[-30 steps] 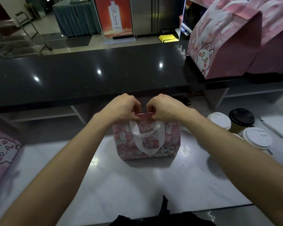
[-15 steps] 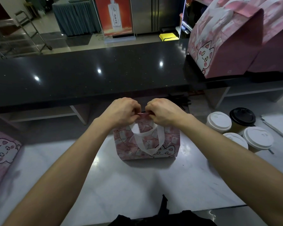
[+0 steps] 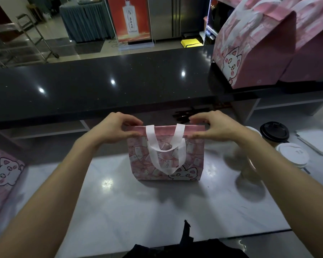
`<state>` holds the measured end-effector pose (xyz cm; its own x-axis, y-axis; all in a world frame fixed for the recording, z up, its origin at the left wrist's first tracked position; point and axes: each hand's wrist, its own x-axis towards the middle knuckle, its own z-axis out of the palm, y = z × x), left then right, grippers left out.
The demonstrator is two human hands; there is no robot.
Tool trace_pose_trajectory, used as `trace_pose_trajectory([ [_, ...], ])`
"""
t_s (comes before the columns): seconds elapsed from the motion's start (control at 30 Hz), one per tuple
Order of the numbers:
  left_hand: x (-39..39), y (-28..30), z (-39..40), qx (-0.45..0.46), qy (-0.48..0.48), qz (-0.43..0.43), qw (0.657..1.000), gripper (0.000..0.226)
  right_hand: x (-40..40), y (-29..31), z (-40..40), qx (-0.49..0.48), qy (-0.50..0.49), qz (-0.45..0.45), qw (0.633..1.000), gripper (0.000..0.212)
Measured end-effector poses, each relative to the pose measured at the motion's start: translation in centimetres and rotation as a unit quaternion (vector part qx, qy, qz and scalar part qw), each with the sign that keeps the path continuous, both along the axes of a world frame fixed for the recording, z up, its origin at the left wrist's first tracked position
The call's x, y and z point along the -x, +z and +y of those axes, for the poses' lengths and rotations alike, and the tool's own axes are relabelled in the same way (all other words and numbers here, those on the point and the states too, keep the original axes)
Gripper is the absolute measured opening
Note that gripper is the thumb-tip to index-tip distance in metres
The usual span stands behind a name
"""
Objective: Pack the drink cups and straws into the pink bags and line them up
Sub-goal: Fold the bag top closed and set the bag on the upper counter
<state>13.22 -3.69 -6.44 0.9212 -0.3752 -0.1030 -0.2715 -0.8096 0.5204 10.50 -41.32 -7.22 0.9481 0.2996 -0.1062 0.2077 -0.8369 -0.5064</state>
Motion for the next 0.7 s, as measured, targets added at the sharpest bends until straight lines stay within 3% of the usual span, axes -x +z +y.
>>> trace_pose_trajectory([
  [0.1, -0.2, -0.5, -0.4, -0.04, 0.011, -0.038, 0.998, 0.028, 0.1, -1.1, 0.2, 0.025, -0.01, -0.023, 0.999, 0.031],
  [0.2, -0.2, -0.9, -0.7, -0.049, 0.022, -0.08, 0.995, 0.015, 0.2, -1.4, 0.9, 0.006, -0.011, -0.053, 0.998, 0.008],
  [0.7, -1.2, -1.7, -0.8, -0.042, -0.016, -0.156, 0.987, 0.024, 2.4, -2.7, 0.5, 0.002, -0.042, -0.086, 0.995, 0.021],
])
